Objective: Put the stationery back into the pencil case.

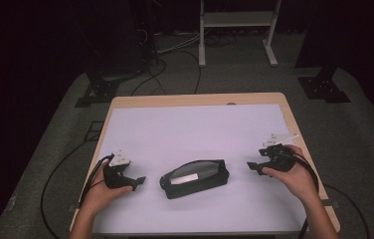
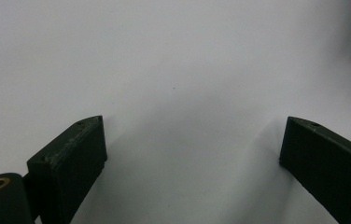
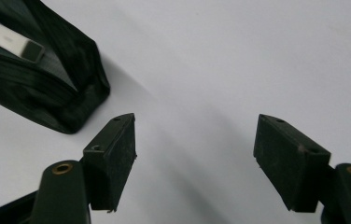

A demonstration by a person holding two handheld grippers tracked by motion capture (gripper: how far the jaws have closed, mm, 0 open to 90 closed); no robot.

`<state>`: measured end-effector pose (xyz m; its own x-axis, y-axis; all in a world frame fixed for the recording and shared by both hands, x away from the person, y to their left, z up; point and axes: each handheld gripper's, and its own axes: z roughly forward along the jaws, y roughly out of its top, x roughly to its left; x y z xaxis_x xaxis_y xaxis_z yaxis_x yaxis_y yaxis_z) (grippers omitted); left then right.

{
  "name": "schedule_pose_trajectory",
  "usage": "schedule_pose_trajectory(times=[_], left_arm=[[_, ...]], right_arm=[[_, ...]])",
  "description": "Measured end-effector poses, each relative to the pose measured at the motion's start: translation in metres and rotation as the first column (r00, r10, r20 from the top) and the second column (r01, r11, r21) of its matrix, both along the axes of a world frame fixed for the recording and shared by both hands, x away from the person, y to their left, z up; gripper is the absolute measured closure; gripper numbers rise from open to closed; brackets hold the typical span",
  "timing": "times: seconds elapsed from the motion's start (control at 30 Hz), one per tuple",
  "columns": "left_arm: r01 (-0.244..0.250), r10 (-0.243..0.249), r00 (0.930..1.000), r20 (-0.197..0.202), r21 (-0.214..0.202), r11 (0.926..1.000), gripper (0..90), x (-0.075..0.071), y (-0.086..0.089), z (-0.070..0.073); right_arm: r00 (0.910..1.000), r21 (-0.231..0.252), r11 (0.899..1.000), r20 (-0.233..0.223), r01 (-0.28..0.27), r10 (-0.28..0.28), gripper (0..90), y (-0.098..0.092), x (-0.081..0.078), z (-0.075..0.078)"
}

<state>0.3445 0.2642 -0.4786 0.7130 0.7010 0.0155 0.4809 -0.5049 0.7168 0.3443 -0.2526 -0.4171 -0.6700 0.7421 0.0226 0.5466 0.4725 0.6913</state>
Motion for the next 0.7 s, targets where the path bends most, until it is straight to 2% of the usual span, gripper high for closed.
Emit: schedule_pose_trajectory(times=[0.4,0.7], left_arm=[[0.001,-0.001,1.0,0.0,0.001,1.0,6.4,0.0,0.0,0.0],[0.0,0.0,1.0,0.003,-0.001,1.0,6.4,0.0,0.0,0.0]], right_arm=[[0.9954,-0.019,0.996,-0.04,0.086,-0.087,25.5,-0.03,-0.001,-0.023],[0.9901,-0.044,0.991,-0.057,0.126,-0.128,23.4,-0.039,0.007,-0.039]])
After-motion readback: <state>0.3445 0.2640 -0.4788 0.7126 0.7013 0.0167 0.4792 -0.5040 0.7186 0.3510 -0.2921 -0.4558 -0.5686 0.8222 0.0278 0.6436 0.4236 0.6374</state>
